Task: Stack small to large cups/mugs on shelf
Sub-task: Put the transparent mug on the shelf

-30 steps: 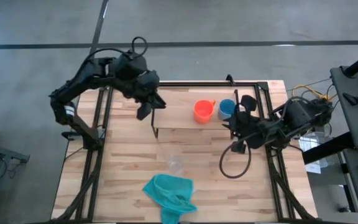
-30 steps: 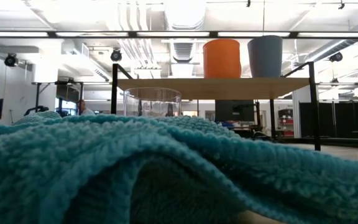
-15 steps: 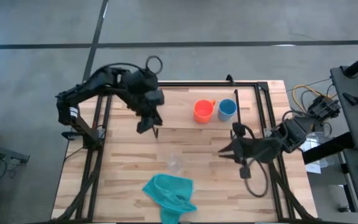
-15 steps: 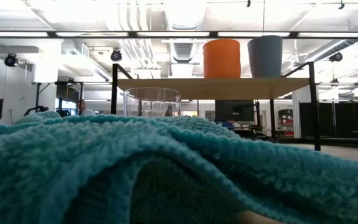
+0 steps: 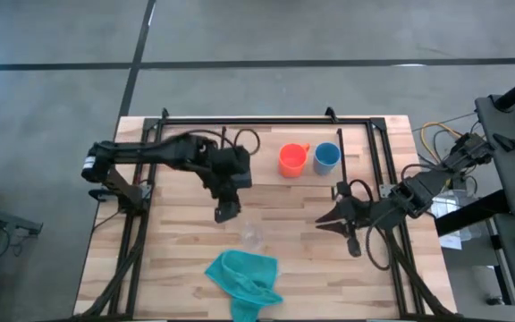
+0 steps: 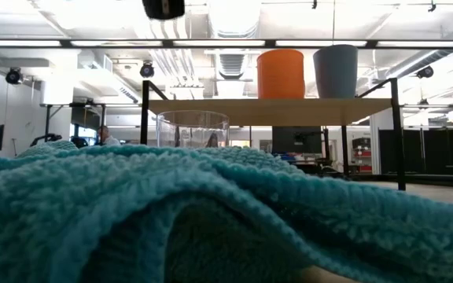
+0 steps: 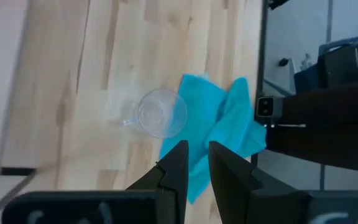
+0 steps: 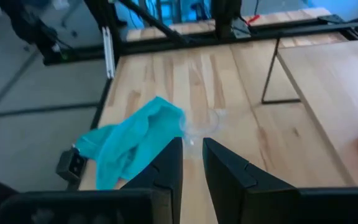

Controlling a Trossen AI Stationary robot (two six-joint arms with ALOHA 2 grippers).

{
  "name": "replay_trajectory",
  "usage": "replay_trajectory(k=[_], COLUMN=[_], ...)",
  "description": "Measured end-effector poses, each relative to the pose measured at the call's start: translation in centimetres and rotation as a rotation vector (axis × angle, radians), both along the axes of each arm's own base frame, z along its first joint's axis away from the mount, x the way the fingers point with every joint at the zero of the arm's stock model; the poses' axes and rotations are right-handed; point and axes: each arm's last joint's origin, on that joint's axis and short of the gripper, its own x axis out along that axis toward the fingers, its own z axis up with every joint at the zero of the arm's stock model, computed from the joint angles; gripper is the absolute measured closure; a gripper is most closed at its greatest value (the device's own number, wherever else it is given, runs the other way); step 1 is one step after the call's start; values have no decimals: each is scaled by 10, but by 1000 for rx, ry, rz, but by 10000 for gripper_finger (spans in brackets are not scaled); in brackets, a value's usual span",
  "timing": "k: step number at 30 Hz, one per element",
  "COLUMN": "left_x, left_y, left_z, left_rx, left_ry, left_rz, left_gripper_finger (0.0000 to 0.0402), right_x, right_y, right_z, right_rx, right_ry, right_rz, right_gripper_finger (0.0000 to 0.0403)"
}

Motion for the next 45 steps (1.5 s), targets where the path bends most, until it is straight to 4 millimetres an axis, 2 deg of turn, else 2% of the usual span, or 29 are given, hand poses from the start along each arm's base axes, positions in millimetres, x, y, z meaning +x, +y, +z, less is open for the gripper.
replay_trajectory(k=[6, 12, 19, 27, 34, 42, 45], left_x=[6, 13, 26, 18, 19, 14, 13], left_y=[-1, -5, -11, -19, -16, -20, -21], left_z=[-45, -77, -82, -97, -109, -124, -128], left_rx=[-3, -26, -13, 130, 213, 196, 148], left_ry=[96, 99, -76, -86, -108, -53, -15], left_rz=[19, 51, -6, -266, -286, -295, -226], left_gripper_finger=[353, 353, 353, 353, 353, 353, 353], right_x=[-2, -3, -3, -3, -2, -1, -1], right_y=[-1, -2, -2, -2, -2, -1, -1], right_z=[-5, -2, -2, -1, -1, 3, 3], right_rx=[66, 74, 73, 71, 76, 101, 101], right_ry=[-88, -97, -98, -99, -107, -143, -142], right_rz=[-2, -3, -3, -5, -14, -14, -15], right_gripper_finger=[344, 344, 344, 344, 344, 344, 344])
